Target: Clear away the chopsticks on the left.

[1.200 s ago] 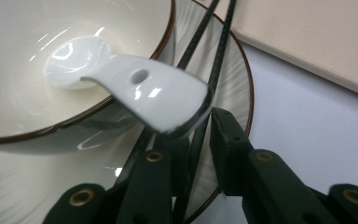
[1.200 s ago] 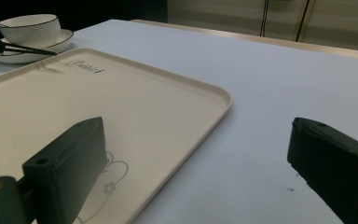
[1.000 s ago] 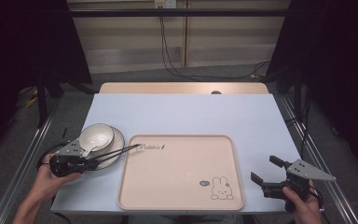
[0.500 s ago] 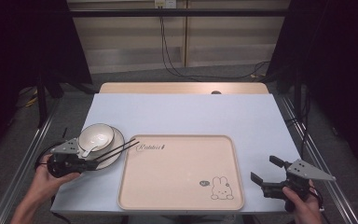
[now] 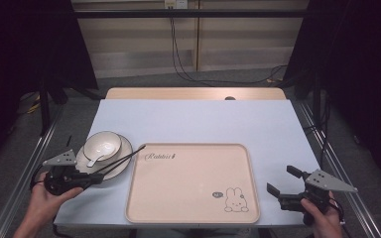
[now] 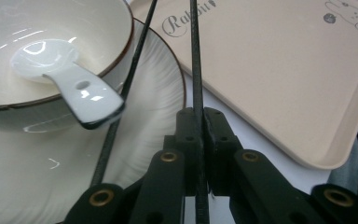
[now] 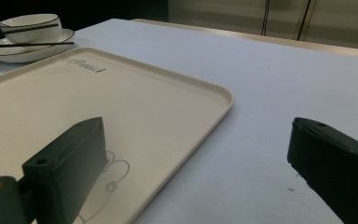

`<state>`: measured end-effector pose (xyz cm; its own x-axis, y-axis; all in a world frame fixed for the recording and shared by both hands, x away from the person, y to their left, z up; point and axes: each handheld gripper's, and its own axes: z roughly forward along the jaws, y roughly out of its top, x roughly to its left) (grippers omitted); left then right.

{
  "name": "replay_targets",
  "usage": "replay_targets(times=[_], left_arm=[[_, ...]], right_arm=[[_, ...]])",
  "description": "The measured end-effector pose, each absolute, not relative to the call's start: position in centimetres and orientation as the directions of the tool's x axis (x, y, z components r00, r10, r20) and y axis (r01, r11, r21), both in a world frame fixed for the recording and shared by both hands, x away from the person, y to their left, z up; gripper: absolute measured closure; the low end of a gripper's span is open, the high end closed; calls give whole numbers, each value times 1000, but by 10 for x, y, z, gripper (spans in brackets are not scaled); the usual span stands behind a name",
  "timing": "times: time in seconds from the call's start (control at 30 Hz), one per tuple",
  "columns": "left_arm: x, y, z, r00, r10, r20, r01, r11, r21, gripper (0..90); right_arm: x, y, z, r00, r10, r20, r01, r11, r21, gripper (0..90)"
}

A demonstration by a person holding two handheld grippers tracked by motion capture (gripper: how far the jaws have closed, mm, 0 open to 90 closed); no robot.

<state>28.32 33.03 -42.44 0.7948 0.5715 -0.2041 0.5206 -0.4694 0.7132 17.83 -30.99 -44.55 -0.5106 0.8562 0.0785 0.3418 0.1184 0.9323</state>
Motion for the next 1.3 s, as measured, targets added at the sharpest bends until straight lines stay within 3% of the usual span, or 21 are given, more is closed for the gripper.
replay_targets(times=[0.97,1.3], left_arm=[[230,273,-413,619,729,-293,640,-253,725,860],[234,242,-418,522,784,-336,689,-155,708,859]], right_arm=[[179,-308,-446,-511,855,89,355,115,928,42],[179,-308,-446,-514,853,91,356,115,927,42]])
